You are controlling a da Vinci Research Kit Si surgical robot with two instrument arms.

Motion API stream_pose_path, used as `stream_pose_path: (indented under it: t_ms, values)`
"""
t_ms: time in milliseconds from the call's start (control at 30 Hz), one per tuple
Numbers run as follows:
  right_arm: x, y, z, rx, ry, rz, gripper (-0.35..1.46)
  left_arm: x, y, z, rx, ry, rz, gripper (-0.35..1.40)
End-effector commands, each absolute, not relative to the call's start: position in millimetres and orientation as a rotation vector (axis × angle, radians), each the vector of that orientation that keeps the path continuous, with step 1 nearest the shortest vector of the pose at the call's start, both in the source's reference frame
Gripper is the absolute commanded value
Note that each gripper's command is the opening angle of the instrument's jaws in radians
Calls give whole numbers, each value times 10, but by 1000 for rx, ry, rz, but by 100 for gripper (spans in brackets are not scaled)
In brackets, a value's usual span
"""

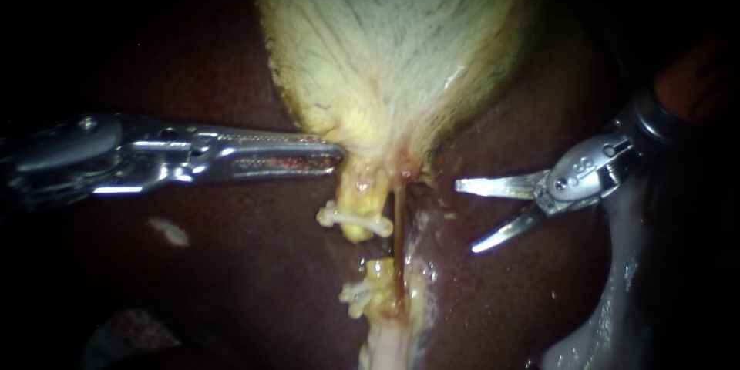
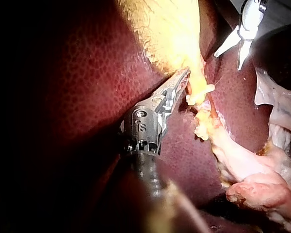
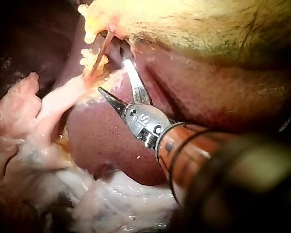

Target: Go back from the cut left tube

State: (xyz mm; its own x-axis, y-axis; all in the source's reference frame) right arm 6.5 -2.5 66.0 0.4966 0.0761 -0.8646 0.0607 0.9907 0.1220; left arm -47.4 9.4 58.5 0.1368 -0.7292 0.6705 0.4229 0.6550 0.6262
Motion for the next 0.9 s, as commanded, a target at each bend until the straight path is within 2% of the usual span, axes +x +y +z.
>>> stream_pose_path:
  t_ms: [33,300,533,900]
  values:
    - [65,-25,660,142,1052,9,143,-474,93,585,316,-1161,-855,-35]
    - [63,-25,660,135,1053,-3,143,-481,84,594,317,-1164,-845,-35]
    - [63,-26,659,132,1054,-8,143,-503,66,611,330,-1161,-825,-35]
    - [61,-26,659,133,1054,-9,143,-517,64,614,339,-1157,-823,-35]
